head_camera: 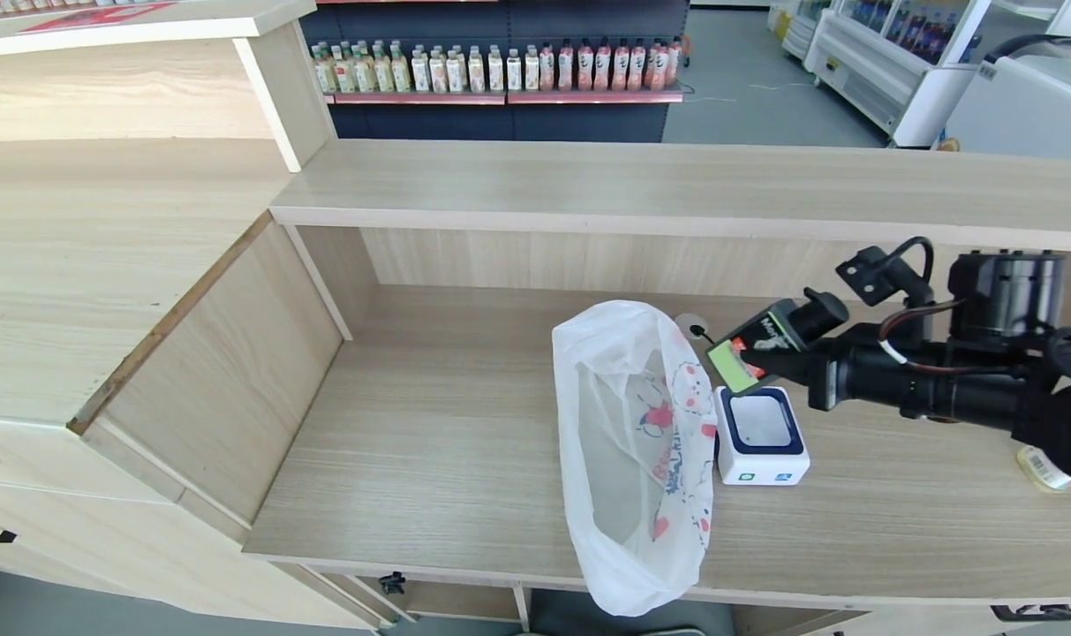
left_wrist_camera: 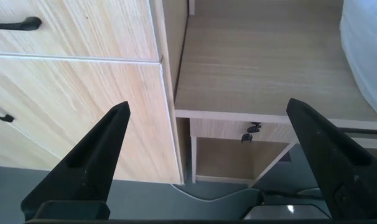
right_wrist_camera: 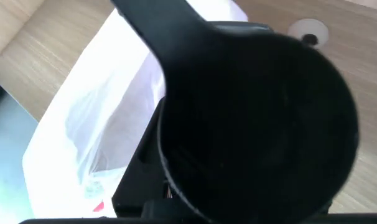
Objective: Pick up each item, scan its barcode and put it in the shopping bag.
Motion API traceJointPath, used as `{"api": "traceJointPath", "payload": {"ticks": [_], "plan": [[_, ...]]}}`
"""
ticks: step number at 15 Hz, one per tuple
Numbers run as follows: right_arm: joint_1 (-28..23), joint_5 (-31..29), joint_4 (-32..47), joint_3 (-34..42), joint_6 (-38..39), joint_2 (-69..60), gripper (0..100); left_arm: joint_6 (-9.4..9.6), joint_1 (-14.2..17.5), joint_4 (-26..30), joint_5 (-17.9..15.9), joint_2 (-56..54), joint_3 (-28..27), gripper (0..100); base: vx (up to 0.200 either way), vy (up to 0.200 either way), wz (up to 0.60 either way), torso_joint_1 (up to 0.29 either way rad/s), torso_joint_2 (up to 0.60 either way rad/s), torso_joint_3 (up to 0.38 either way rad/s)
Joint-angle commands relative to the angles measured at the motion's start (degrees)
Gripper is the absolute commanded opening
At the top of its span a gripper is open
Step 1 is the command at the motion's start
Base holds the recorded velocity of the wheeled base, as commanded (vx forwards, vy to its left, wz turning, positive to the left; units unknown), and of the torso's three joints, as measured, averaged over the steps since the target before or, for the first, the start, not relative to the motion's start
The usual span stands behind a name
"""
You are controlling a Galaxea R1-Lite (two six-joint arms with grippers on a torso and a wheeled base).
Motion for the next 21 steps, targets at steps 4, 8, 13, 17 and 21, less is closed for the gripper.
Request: {"api": "traceJointPath", "payload": {"ticks": [4,8,13,17,21], "plan": [[8.29,-2.7,-10.84,-1.79,0.12,15.7,0,0.94,0.02,-0.01,0.0,-0.02,0.01,100,0.0,0.0,0.0,0.0,0.0,0.0],[10.84,-4.9,-16.82,-1.18,-0.06,20.62,0,0.94,0.02,-0.01,0.0,-0.02,0.01,100,0.0,0.0,0.0,0.0,0.0,0.0],[12.16,-9.11,-19.28,-0.83,-0.76,24.13,0,1.21,0.02,-0.01,0.0,-0.02,0.01,100,0.0,0.0,0.0,0.0,0.0,0.0],[12.16,-9.03,-20.34,-2.06,-1.55,25.63,100,1.21,0.02,-0.01,0.0,-0.02,0.01,100,0.0,0.0,0.0,0.0,0.0,0.0],[11.63,-9.2,-29.21,-0.12,11.9,20.62,100,1.12,0.02,-0.01,0.0,-0.02,0.01,100,0.0,0.0,0.0,0.0,0.0,0.0]]}}
